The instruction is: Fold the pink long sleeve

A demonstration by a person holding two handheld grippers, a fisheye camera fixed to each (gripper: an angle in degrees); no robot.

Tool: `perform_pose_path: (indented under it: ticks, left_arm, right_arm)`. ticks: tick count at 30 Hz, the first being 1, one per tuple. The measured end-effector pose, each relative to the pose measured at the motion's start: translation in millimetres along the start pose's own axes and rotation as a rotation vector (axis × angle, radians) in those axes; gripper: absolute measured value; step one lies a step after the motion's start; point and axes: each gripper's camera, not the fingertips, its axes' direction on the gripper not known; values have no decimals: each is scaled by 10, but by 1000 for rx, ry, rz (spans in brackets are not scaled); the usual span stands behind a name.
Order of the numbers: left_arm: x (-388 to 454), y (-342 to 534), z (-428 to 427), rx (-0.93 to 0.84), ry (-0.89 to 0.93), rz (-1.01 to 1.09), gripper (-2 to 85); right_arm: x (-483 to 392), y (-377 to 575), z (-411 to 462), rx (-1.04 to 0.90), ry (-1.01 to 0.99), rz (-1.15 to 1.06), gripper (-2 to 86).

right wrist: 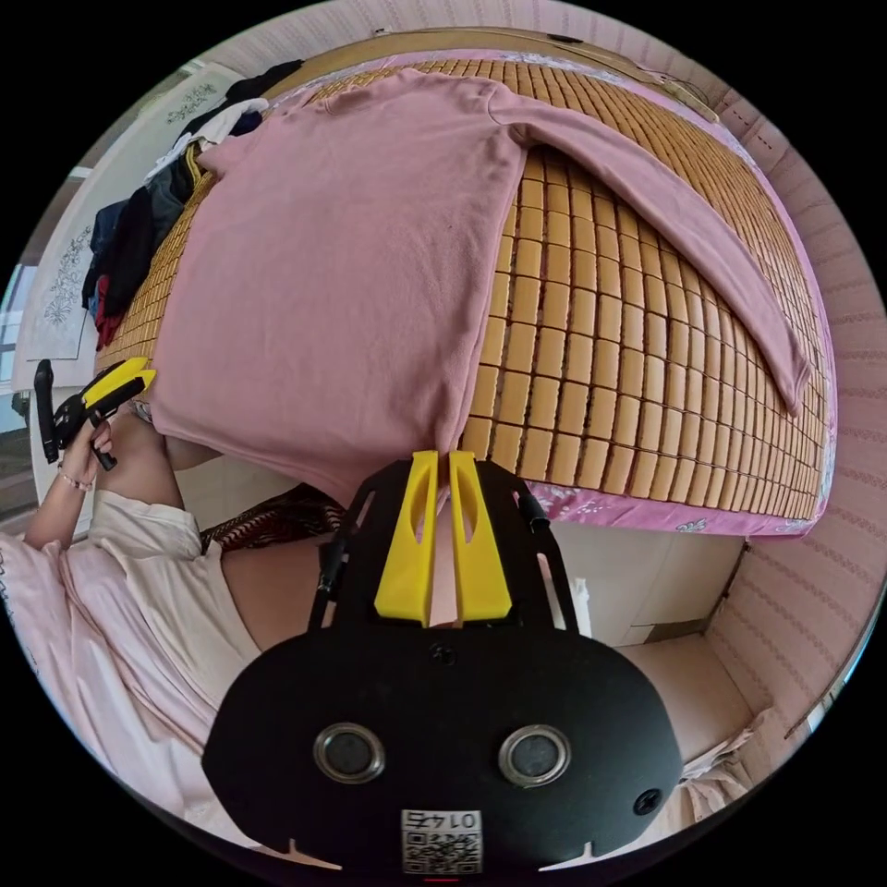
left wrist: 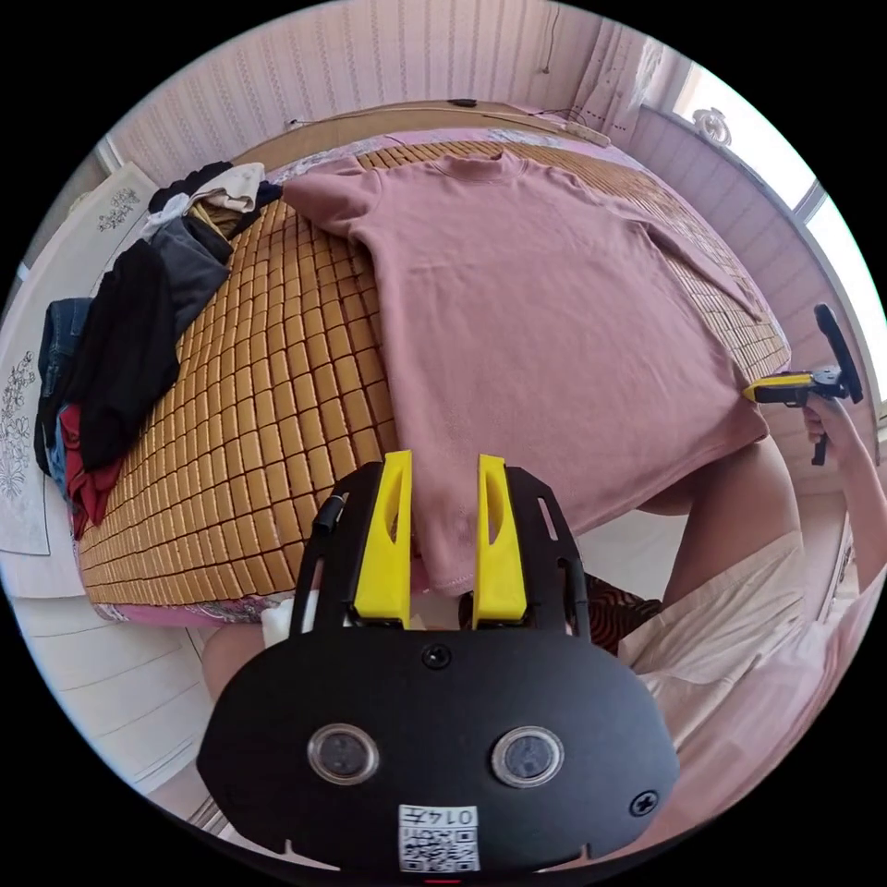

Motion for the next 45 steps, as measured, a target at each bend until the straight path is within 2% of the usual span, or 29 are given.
perform_pose_path:
  ticks: [4,6,9,13,15,18,21,24,27,32,34,36,39,41,43,45]
  left_arm:
    - [-40,158,283,-120,60,19,86]
    - [19,232,268,-81,28,94,68]
    - [73,315,210,-73,-16,203,33]
    - [-46,480,112,-74,100,240,32]
    - [-242,516,27,-51,132,217,39]
    - [-825,461,-205,57,188,92,48]
    - [-1398,176,-386,189,131,32,65]
    - [-1825,-317,-375,318,123,-30,73]
    - [-2009,-841,-133,363,183,-88,76]
    - [-2036,-1383,446,227,286,-107,77]
    - [-1975,-1442,571,171,255,-70,75]
    - [-1935,-1413,564,181,212,-43,75]
    - [-1919,-1345,522,194,206,-15,74]
    - [-1942,-1265,459,210,241,-11,74]
    - [-1918,-981,213,302,271,70,71]
    - [-1884,-606,-51,382,235,125,69]
  right_arm:
    - [-34,-149,-33,-36,-12,10,8]
    - [-56,-260,40,-60,-17,33,16]
    - [-163,-501,-7,-123,112,69,52]
    - [-519,-1083,-483,-50,299,-22,79]
    - [-727,-1492,-690,11,266,-82,80]
    - [-1254,-2372,-967,121,108,-216,86]
    - [-2128,-3376,-1095,222,36,-387,90]
    - [-3096,-4337,-1011,259,-46,-491,102]
    - [-3870,-5144,-717,227,-45,-491,116]
    - [-4479,-5900,-95,130,54,-353,120]
    - [-4563,-6068,183,40,78,-322,105]
    - [-4597,-6099,202,52,72,-335,82]
    - [-4679,-6025,123,70,121,-463,20]
    - [-4695,-5844,-111,152,24,-597,7]
    - [-4649,-5308,-641,357,-195,-950,1]
    - [-4544,-4955,-1046,398,-378,-1175,0]
